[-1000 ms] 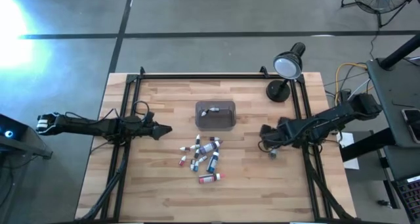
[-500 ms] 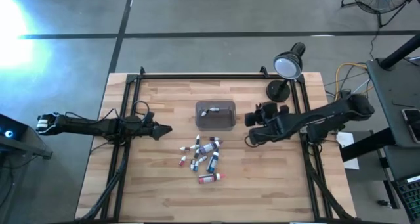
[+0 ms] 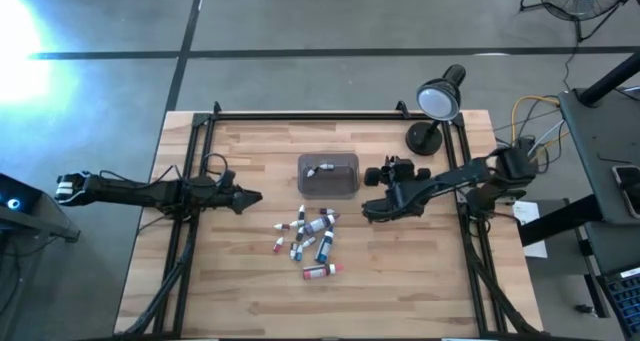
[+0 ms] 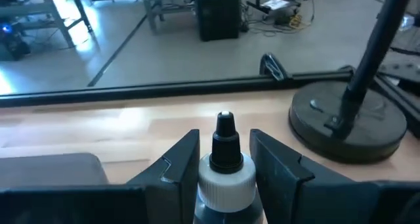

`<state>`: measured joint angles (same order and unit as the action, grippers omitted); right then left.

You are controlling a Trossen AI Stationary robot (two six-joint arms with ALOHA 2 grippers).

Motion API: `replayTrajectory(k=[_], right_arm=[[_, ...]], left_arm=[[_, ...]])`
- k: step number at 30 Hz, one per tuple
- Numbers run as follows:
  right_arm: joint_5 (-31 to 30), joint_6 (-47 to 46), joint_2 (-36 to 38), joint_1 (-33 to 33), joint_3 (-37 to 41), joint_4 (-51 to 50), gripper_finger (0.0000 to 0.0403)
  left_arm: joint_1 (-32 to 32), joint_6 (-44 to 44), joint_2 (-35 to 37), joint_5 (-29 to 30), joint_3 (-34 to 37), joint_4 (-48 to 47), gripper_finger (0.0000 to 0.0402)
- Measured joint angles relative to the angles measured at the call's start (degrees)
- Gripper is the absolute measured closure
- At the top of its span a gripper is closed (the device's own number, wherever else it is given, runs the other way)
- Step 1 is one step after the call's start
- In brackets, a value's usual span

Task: Pick & Place food coloring
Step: Put the large black food coloring bottle into the bin

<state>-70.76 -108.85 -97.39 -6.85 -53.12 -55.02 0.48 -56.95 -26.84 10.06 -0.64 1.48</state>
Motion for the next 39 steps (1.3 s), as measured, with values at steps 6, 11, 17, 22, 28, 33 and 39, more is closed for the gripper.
replayTrajectory(k=[6, 11, 17, 22, 28, 33, 39], right_arm=[[0.07, -6.07, -5.74, -0.04, 0.04, 0.36, 0.0291], [-1.28, -10.62, -9.44, -0.56, 0.04, 0.28, 0.0291], [-2.34, -11.11, -10.35, -2.70, 0.00, 0.37, 0.0291], [-1.42, -9.48, -9.82, -4.93, 0.00, 0.35, 0.0277], [4.06, -9.85, -9.13, -6.43, -0.12, 0.37, 0.0259], [5.64, -9.44, -9.05, -6.64, -1.05, 0.15, 0.0263], [7.46, -4.83, -8.17, -6.67, -2.94, 0.13, 0.0261]], left_arm=[[-0.01, 0.75, -0.01, -1.00, 0.00, -0.05, 0.0271], [-0.01, 1.00, -0.01, -3.34, 0.00, -0.25, 0.0271], [-0.03, 1.81, -0.01, -4.95, 0.02, -0.34, 0.0271], [-0.03, 5.22, -0.07, -5.01, 0.02, -0.29, 0.0271], [-0.03, 6.27, -0.16, -5.00, 0.02, -0.29, 0.0271], [-0.03, 6.29, -0.16, -4.98, 0.02, -0.27, 0.0271], [-0.03, 6.27, -0.18, -4.98, 0.02, -0.27, 0.0271]])
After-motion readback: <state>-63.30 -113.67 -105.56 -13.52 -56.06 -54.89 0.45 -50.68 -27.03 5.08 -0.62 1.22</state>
